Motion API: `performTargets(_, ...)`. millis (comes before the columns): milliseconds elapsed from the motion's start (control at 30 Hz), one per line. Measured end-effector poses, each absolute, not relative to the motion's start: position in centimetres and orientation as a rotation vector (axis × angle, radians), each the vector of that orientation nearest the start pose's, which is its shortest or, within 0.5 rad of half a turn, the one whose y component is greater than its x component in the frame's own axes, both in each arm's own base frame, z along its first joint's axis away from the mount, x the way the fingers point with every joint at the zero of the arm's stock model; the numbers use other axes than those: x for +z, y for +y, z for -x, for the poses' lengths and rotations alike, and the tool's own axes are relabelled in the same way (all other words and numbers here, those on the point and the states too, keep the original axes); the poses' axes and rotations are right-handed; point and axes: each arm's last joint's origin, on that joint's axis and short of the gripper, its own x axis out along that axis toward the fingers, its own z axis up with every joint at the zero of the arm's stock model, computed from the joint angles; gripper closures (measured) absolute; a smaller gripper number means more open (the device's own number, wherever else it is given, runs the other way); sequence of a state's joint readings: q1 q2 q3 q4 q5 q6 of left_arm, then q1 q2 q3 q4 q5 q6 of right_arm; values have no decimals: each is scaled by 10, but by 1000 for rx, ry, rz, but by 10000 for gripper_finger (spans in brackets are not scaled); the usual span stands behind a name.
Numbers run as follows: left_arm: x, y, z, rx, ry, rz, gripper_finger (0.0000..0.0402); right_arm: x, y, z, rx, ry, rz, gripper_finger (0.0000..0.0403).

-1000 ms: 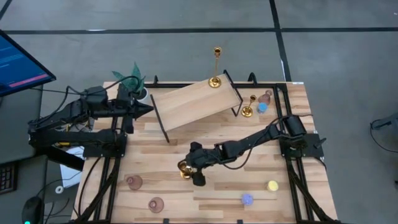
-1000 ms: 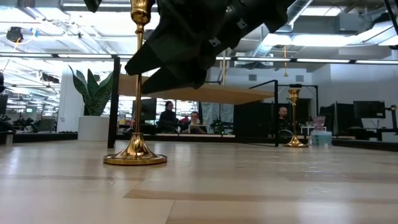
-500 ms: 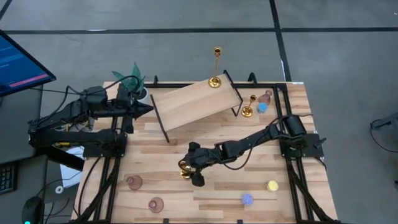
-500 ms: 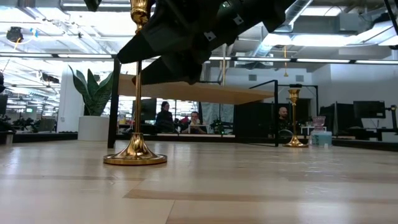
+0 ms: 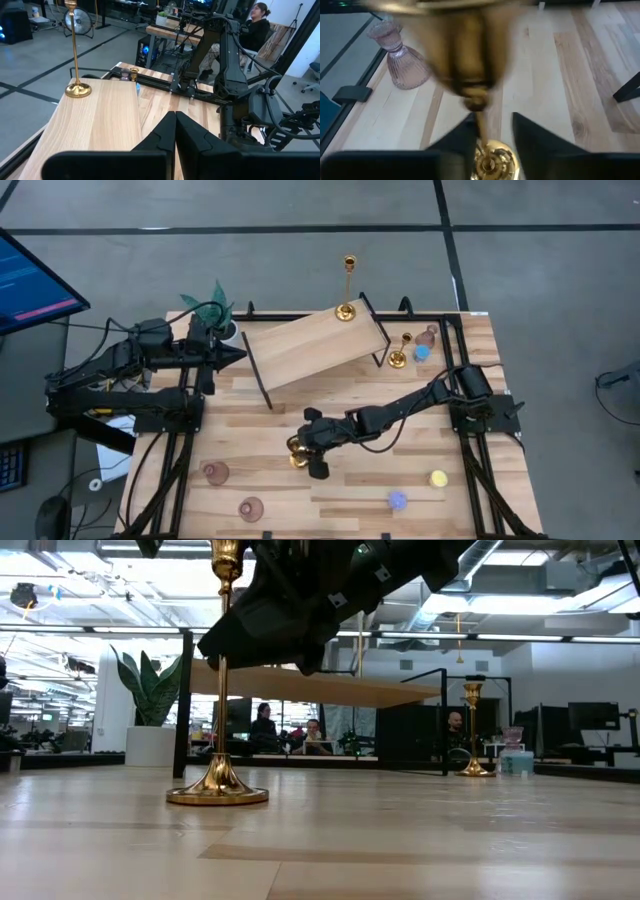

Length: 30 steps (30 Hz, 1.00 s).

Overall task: Pick & Place candle stick holders
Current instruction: Put the bottom gold candle holder on the shelf

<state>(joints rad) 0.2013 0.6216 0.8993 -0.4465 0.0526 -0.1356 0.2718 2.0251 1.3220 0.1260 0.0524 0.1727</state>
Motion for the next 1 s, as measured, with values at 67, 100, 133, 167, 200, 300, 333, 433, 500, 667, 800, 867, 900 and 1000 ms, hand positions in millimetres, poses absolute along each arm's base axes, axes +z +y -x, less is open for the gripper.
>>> performTargets(67,366,22,-118,159,157,156,395,175,117,-427,164,587,-74,358)
performTargets(100,366,23,-118,160,156,156,396,175,117,-427,165,586,-68,379)
performTargets(133,366,22,-118,159,156,156,396,175,118,-427,168,586,-61,388)
performTargets(167,366,22,-118,159,156,156,397,175,118,-427,168,585,-60,389)
performTargets(200,366,22,-118,159,156,156,397,175,118,-427,166,586,-67,387)
performTargets(300,366,22,-118,159,155,156,394,182,117,-422,160,604,-78,394)
performTargets(333,366,22,-118,159,155,156,393,187,117,-420,161,605,-77,396)
performTargets(433,366,22,-118,159,154,156,394,213,114,-409,164,598,-72,395)
performTargets(500,366,22,-118,160,154,156,396,234,111,-401,171,571,-67,398)
performTargets(667,366,23,-118,159,155,152,395,298,96,-377,76,400,-74,399)
performTargets(800,366,22,-118,157,156,133,393,340,69,-355,-143,266,-101,400)
performTargets(867,366,22,-118,157,156,130,395,351,52,-347,-278,238,-95,401)
performTargets(900,366,22,-118,158,156,130,396,354,43,-344,-346,231,-94,401)
performTargets(1000,366,22,-118,158,156,130,397,359,13,-341,-513,218,-114,401)
